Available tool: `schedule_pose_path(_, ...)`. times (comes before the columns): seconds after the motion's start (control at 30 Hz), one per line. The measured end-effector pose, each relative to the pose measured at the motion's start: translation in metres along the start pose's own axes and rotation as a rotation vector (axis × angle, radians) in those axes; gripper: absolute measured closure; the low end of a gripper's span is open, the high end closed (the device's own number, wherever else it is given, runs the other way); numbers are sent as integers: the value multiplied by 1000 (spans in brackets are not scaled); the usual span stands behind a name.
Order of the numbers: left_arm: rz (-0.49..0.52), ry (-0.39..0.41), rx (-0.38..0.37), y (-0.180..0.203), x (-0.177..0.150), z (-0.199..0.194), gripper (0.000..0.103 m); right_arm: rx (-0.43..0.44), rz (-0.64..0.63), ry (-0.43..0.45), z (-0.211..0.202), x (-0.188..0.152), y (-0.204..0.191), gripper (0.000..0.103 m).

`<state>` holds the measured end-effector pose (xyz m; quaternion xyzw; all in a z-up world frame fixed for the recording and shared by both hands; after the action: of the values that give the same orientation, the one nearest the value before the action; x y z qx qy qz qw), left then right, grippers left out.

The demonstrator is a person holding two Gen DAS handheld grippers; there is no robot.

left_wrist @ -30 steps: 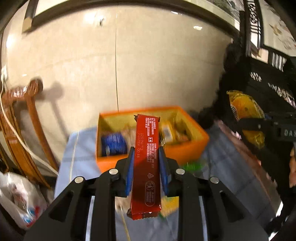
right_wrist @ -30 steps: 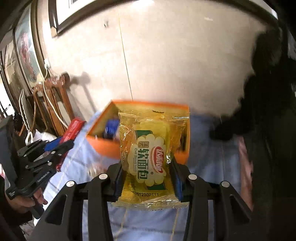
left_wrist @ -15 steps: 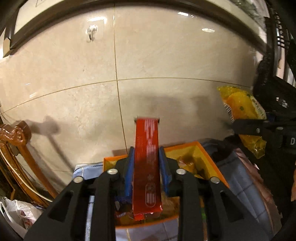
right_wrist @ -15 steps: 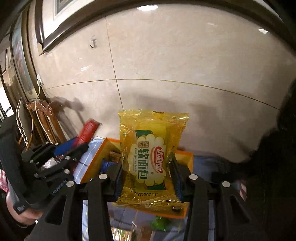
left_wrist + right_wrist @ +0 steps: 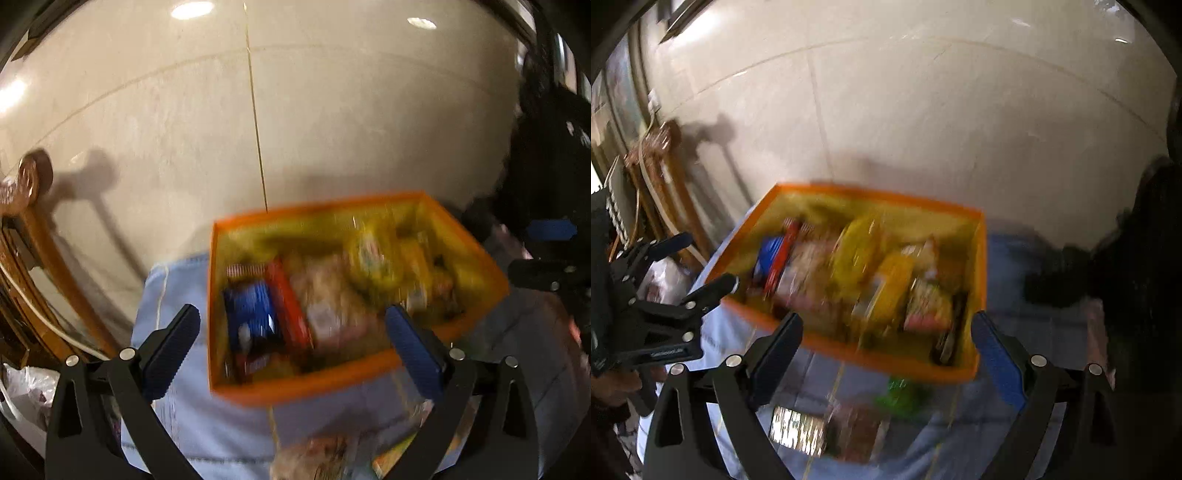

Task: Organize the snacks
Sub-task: 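Grasp the cracker pack with the right tool while the left tool grasps the white bun bag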

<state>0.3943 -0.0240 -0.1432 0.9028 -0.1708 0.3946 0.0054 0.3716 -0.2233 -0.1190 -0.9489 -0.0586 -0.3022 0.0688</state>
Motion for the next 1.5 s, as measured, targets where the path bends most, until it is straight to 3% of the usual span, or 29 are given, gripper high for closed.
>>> schedule_pose_path(0.1,3,-28,-18,5,-39,-7,4,28,-28,-22,-1,-40,-17,10)
schedule_pose_path(0.3,-114,-166,-12,2,-125,3,4,47,-152,-117,28,-131,-67,9)
schedule_pose_path(0.4,-138,-197,17,3,-140,12,4,15,-282,-131,43,-152,-88,9)
schedule_pose_path(0.5,-147,-199,49,3,-141,19,4,-18,-371,-145,56,-155,-96,9)
schedule_pose_path(0.73,-142,-249,96,13,-142,56,4,-12,-429,-189,97,-151,-105,8)
schedule_pose_path(0.87,-99,-301,74,29,-154,72,4,22,-406,-181,106,-157,-107,3)
schedule_pose_path(1.0,-123,-259,40,28,-160,70,4,2,-472,-186,103,-168,-110,4)
schedule_pose_path(1.03,-121,-253,30,27,-161,69,11,2,-470,-186,101,-170,-110,7)
schedule_pose_path(1.07,-105,-236,19,28,-160,66,29,-3,-464,-182,98,-171,-108,10)
schedule_pose_path(1.17,-75,-206,2,29,-162,56,42,-1,-428,-178,92,-174,-103,11)
schedule_pose_path(1.27,-85,-182,-17,23,-165,41,48,28,-373,-165,80,-175,-97,11)
schedule_pose_path(1.5,-165,-137,-56,12,-173,2,49,89,-214,-105,38,-160,-79,11)
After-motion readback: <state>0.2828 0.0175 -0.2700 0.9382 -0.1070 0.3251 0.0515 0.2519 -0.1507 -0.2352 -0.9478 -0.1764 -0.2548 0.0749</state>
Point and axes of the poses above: each gripper's, at about its wrist camera, not at the fingertips, and z roughly the way its jaws point, y to its right, x to its top, the point moved 4 cm from there along z, roughly the way its jaws point, and after that the axes turned 5 degrees about z, right-handed, at the moved point
